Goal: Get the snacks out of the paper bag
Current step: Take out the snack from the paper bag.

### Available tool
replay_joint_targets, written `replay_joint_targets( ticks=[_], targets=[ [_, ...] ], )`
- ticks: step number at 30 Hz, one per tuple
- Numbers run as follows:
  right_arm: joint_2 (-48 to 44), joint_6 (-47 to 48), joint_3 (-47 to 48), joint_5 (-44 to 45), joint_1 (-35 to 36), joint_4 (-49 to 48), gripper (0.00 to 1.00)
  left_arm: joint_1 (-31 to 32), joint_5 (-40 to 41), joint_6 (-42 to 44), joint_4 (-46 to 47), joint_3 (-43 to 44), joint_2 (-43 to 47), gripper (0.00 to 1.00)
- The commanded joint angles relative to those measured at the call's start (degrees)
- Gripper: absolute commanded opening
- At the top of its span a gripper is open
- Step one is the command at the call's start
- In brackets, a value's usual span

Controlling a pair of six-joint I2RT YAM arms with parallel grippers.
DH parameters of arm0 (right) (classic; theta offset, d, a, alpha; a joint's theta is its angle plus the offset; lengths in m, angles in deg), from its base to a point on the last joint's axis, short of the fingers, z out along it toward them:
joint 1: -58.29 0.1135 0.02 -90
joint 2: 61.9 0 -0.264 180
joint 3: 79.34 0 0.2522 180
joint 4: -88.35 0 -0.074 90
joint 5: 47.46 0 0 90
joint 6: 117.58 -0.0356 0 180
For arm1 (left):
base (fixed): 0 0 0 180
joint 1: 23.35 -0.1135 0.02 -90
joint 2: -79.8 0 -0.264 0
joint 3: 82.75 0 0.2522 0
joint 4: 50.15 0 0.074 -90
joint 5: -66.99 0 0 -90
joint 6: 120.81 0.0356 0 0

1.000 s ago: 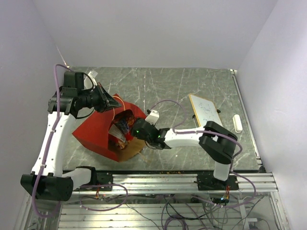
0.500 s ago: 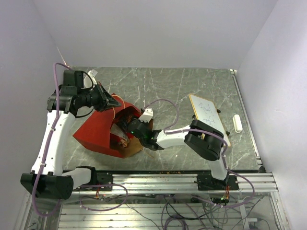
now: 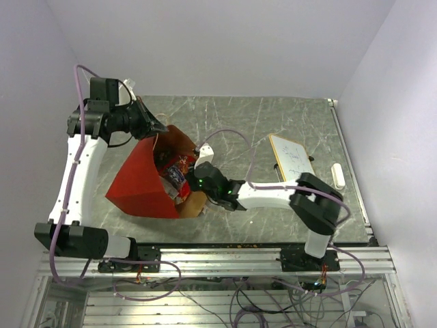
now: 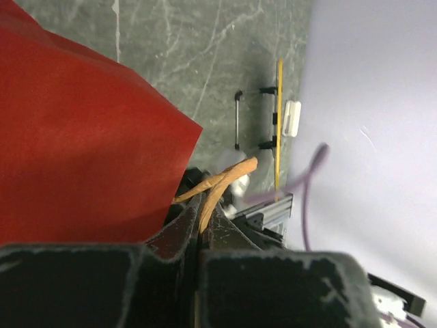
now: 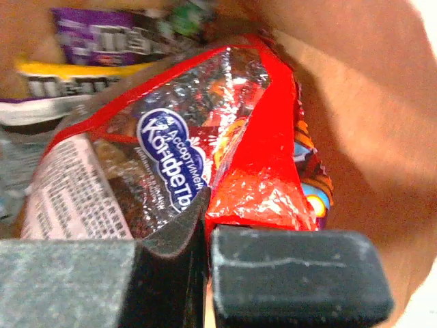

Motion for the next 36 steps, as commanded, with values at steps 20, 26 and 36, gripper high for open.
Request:
replay_joint_targets(
  ticks=[20,26,36],
  targets=[
    [-21.7,19.68,25.73,-15.52,-13.34,21.72,0.0,-1.26,5.45,0.91,4.99,-1.61,-0.23,0.07],
    [-17.59,23.11,38.81,-18.35,-15.0,23.68,0.0,-1.43,9.73,2.59,1.72,-0.75,0.69,0.07],
    [-10.14,25.79,58.94,-7.92,-20.65,27.62,0.0,-2.05,16.7,7.73,-4.53,4.4,1.07,0.07]
  ],
)
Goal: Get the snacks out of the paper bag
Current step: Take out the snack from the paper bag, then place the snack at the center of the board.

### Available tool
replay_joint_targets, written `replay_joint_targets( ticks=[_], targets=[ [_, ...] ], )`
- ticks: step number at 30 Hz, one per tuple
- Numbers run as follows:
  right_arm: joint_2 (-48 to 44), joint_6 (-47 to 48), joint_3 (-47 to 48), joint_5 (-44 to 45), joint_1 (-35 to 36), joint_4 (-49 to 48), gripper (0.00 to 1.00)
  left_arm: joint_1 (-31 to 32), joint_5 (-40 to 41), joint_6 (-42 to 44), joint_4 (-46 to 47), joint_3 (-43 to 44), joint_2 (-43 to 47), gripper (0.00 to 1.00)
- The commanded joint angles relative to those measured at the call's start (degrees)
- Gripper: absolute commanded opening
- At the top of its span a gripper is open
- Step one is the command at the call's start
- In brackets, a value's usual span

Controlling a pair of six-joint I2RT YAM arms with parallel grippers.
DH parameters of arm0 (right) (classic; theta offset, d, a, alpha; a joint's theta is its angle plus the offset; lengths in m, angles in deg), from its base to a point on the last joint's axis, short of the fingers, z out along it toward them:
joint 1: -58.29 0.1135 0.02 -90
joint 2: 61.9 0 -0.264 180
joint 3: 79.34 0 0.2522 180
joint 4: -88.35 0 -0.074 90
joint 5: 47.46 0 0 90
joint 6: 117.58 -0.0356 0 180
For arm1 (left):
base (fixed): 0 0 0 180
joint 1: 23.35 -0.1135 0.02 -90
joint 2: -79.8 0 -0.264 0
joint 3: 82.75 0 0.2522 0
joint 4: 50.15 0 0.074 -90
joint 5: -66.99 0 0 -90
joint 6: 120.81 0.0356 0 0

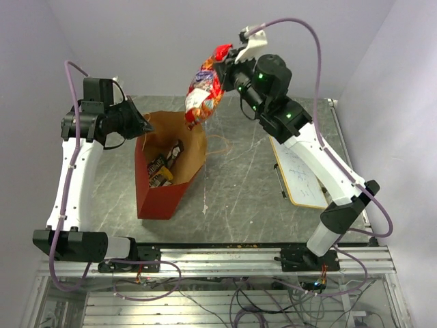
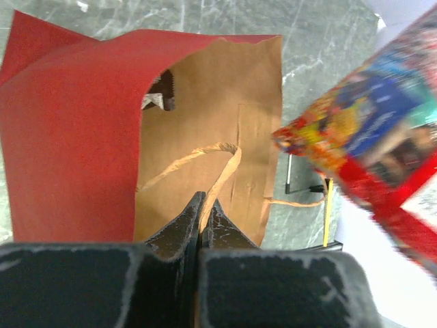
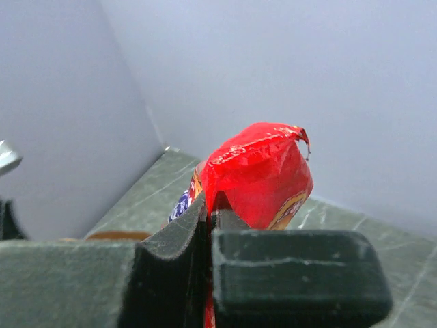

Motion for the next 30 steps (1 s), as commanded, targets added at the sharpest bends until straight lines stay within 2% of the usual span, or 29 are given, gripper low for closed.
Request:
replay_joint_targets(
  ticks=[1,4,9,15,20,25,30],
  targets=[
    [0.96,2.66,5.68,6.55,-2.88,-6.93,0.0,-0.82,3.48,3.12,-3.13,2.07,0.76,0.07],
    [2.46,3.32,5.96,9.0,-6.19,-7.74,0.0,-0.91,3.8,4.34,-4.49,2.92,0.09,0.07],
    [5.13,0.11,5.1,8.02,-11.38,-7.96,0.0,-1.02,2.27,4.05,-4.61,2.81,-0.96,0.07],
    [7.25,6.21,-5.25,11.33,-14.48,-14.07,0.0,-1.09,1.55,3.78,-4.9,4.01,-1.79,0.07],
    [11.9,9.54,-6.49,12.16,-19.52,-13.59,0.0,-1.09,1.38,2.96,-4.7,3.85,-1.49,0.07],
    [15.92,16.56,-9.64,14.48,-20.09,-17.72,0.0,-1.09,0.37,2.83,-4.22,4.27,-2.03,0.07],
    [25.87,14.65,-5.22,13.78,-17.46,-15.38,0.0,-1.04,2.08,3.87,-5.89,7.08,-2.37,0.07]
  ],
)
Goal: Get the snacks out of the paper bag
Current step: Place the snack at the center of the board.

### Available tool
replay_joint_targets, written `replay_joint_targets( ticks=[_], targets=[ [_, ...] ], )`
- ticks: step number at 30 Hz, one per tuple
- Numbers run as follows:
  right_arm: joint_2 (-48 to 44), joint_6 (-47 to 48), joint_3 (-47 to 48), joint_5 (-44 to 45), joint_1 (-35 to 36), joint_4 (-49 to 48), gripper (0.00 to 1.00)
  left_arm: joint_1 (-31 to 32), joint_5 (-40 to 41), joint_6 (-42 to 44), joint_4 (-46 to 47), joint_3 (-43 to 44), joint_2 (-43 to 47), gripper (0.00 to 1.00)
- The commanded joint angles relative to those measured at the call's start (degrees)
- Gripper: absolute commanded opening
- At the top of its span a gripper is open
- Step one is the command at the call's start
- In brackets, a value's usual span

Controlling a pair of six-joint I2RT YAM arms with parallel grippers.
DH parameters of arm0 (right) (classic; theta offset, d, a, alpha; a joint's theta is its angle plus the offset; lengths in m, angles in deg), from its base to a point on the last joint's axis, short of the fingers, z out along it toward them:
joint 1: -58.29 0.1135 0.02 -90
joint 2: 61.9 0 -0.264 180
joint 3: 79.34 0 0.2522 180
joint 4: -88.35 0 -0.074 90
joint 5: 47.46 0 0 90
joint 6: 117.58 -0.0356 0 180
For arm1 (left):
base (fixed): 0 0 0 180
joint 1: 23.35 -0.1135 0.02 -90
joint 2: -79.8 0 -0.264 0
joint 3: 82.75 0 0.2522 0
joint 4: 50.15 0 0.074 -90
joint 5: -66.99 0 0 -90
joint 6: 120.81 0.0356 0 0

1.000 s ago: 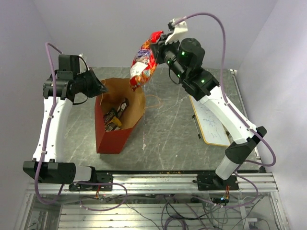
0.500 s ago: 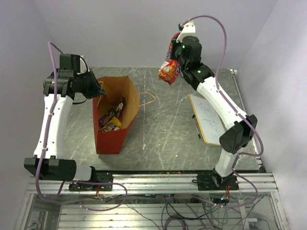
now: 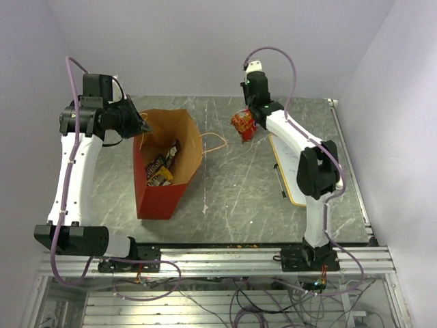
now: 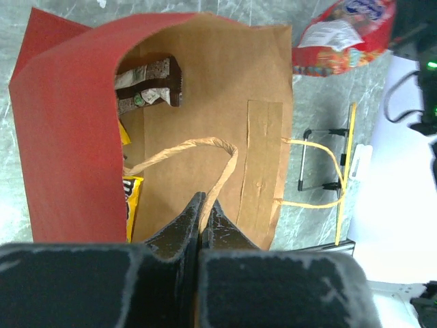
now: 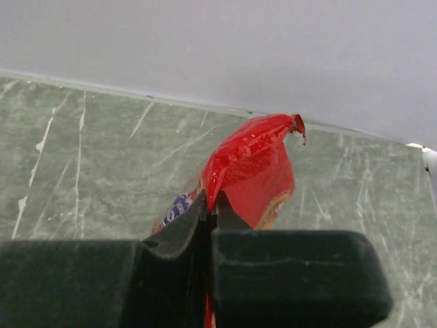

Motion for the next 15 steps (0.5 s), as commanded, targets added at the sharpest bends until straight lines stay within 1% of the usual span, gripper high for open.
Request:
replay_joint_targets(
  ticks=[1,4,5,6,7,9,10,13,15],
  targets=[
    [6.79,1.67,6.66,0.43,3.51,-7.01,0.0,-0.52,1.26,1.15,-1.46,4.5,-0.24,0.07],
    [12.62,-1.33,10.37,-2.24,6.36,-8.5,0.0,-0.54,2.52,1.88,-3.41,6.31,-0.7,0.07],
    [14.84,-3.91,12.24,-3.55,6.61,-8.04,0.12,-0.58,2.53,1.98,-3.81,6.58,-0.71,0.07],
    [16.84,-6.94,13.91,-4.8,6.66,-7.22,0.29,-0.55,2.49,2.07,-4.06,6.63,-0.59,0.07],
    [18.58,-9.97,15.84,-6.52,6.59,-5.81,0.41,-0.55,2.45,2.23,-4.16,6.59,-0.43,0.07],
    [20.0,-13.33,19.32,-10.32,6.56,-2.16,0.52,-0.59,2.57,2.65,-4.44,6.09,0.0,0.07],
    [19.11,-14.42,19.28,-12.45,6.57,-1.67,0.56,-0.53,2.72,2.9,-4.41,5.67,0.25,0.07],
    [13.61,-17.26,15.41,-16.16,6.58,-0.11,0.65,-0.58,2.13,3.26,-3.16,3.85,1.01,0.07],
    [9.67,-18.42,13.96,-16.85,6.58,3.92,0.71,-0.56,0.64,3.06,-2.28,3.27,0.93,0.07]
  ],
)
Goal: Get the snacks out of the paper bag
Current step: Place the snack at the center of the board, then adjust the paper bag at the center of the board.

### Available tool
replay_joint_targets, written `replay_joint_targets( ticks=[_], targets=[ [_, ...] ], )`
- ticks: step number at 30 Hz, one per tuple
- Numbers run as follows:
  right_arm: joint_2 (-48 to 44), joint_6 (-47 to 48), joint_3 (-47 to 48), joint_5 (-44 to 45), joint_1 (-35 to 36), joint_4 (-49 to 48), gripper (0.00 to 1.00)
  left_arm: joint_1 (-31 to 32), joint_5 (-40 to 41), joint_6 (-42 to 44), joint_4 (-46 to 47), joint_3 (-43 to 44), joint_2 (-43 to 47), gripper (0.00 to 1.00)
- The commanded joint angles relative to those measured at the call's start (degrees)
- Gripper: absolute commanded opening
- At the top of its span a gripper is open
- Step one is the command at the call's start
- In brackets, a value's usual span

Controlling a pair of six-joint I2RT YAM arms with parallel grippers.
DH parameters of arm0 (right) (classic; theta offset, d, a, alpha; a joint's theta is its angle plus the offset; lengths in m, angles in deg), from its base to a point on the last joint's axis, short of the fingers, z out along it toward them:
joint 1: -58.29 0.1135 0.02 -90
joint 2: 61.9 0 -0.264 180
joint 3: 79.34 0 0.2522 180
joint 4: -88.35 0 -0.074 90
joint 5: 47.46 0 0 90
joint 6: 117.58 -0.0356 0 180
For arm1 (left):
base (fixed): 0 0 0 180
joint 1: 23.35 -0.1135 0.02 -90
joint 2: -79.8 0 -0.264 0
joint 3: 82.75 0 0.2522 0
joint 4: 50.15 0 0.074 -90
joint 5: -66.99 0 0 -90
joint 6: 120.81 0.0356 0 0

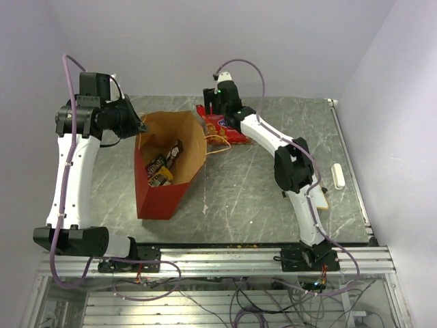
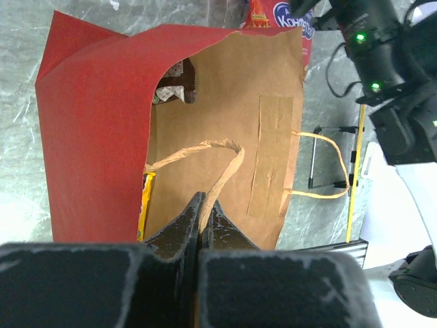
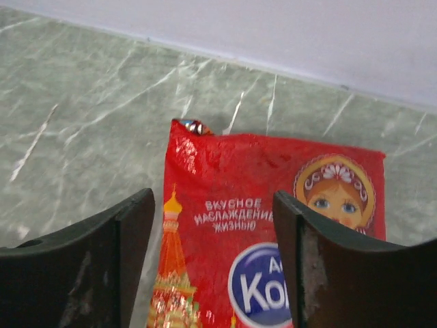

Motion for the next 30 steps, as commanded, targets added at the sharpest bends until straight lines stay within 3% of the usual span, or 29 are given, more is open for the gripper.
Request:
replay_joint_targets(
  ticks=[1,7,10,16,18,21,23,25,28,30],
  targets=[
    [-10.97,-6.33,-1.85,-5.23,-1.32,7.3,0.73,-0.58,-1.82,0.89,1.64,-1.2,0.91,0.07],
    [-22.38,-11.31,-7.0,-13.57,-1.36,23.58,0.83,-0.58,-2.3,2.11,3.19,-2.8,0.48,0.07],
    [-28.05,-14.25,-11.69,-18.79,-1.51,26.74,0.84,-0.61,-1.96,2.68,3.01,-2.63,0.27,0.07],
    [-35.41,-22.98,-24.98,-42.12,-1.32,17.24,0.86,-0.55,-1.82,2.99,4.28,-2.56,0.67,0.07],
    [-36.83,-24.78,-29.55,-44.44,-0.7,14.81,0.97,-0.59,-1.34,3.2,4.45,-2.26,0.4,0.07],
    [-38.54,-23.17,-34.04,-45.79,0.12,13.15,0.96,-0.53,-0.63,3.36,4.38,-0.92,-0.09,0.07],
    [-38.09,-21.53,-33.95,-47.68,0.16,13.46,0.83,-0.6,-0.25,3.54,4.26,0.13,-0.4,0.07],
    [-37.07,-19.9,-32.8,-48.63,0.16,14.85,0.6,-0.53,0.58,4.42,4.1,1.44,-0.74,0.07],
    [-34.88,-17.38,-29.98,-49.05,0.88,17.68,0.16,-0.53,4.39,6.36,3.15,4.95,-2.01,0.07],
    [-33.28,-15.13,-27.48,-49.42,2.93,19.44,0.02,-0.57,6.99,7.87,2.49,8.53,-3.17,0.07]
  ],
)
